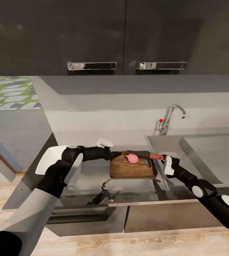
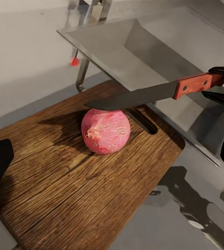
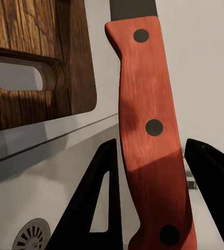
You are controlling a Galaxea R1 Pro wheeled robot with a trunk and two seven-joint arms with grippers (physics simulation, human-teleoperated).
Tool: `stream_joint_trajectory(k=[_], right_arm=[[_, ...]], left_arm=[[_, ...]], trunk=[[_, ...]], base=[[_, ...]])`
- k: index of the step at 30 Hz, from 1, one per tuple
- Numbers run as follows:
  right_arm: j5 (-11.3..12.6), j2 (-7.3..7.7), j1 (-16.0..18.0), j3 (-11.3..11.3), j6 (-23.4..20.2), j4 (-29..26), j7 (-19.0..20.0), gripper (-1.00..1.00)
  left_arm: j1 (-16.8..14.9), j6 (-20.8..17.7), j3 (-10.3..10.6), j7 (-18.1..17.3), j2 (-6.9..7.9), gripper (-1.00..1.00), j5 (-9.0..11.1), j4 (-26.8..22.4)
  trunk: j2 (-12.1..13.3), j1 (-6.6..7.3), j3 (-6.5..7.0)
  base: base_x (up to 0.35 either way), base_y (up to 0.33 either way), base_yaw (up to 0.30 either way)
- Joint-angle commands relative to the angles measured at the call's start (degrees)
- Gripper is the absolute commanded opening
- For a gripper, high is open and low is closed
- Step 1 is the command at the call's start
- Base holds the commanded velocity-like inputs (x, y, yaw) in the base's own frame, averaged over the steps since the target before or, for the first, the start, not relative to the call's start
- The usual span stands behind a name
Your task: In the kitchen, take the Vidalia onion out of the sink, dice it on the chopping board with the paring knife, put the diced onion into the bowl on the countertop, then place both the paring knife and the chopping board into the sink.
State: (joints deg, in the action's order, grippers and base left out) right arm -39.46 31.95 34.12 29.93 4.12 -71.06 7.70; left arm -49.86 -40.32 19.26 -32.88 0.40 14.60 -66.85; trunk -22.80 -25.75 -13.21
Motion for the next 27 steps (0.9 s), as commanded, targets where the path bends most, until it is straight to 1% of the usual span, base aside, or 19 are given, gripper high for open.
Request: stream_joint_trajectory(k=[1,27], right_arm=[[-0.45,0.04,0.06,0.04,0.09,-0.05,0.12,-1.00],[-0.01,0.04,0.06,-0.31,0.45,-0.45,0.21,-1.00]], left_arm=[[-0.06,-0.37,0.07,0.09,0.04,1.00,0.34,-0.04],[-0.06,-0.35,0.07,0.09,-0.22,1.00,0.34,-0.04]], trunk=[[-0.12,-0.03,-0.12],[-0.12,-0.03,-0.12]], base=[[0.000,0.000,0.000],[0.000,0.000,0.000]])
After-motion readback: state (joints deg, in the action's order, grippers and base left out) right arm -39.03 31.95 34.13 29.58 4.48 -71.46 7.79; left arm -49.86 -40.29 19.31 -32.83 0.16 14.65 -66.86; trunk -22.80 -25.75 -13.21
